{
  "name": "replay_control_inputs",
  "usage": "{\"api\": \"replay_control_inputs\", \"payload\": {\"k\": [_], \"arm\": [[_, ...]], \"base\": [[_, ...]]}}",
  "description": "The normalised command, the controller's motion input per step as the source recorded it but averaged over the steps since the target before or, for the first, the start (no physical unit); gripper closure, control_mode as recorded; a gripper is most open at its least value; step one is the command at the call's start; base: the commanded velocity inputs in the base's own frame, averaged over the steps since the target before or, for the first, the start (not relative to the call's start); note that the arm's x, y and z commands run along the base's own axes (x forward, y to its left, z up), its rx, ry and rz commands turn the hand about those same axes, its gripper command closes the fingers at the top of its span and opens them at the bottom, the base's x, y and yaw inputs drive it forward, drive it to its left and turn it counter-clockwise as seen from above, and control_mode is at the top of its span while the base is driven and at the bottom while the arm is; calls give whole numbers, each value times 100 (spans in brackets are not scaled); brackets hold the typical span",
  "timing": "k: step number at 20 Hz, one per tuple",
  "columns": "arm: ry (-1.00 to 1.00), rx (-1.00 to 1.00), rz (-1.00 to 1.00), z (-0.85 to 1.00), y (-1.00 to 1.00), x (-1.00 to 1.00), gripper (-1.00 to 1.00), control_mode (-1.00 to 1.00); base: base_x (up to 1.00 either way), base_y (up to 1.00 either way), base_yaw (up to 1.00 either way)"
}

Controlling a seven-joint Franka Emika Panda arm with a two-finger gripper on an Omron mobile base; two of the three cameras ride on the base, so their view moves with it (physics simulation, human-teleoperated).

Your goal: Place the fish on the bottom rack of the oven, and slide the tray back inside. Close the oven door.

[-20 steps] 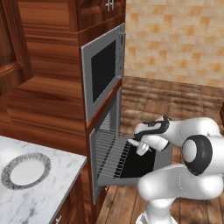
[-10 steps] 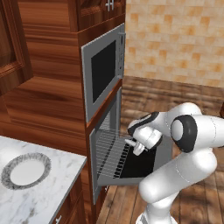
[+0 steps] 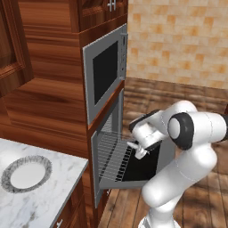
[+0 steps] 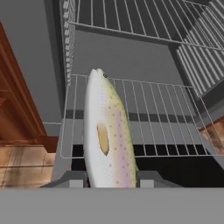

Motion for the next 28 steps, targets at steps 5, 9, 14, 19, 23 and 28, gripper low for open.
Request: {"api": "replay_control_inputs", "payload": {"k": [5,9,14,19,23,28], "arm": [[-6,0,0,-20,0,14,100,-100],[-1,0,0,-26,0,19,100,-100],[0,0,0,-25,0,18,100,-100],[-2,0,0,-20,0,26,100,-100],[-2,0,0,-22,0,42,100,-100],[-1,0,0,-16,0,44,100,-100]], "base": [[0,0,0],[0,0,0],[0,0,0],[0,0,0],[0,0,0],[0,0,0]]}}
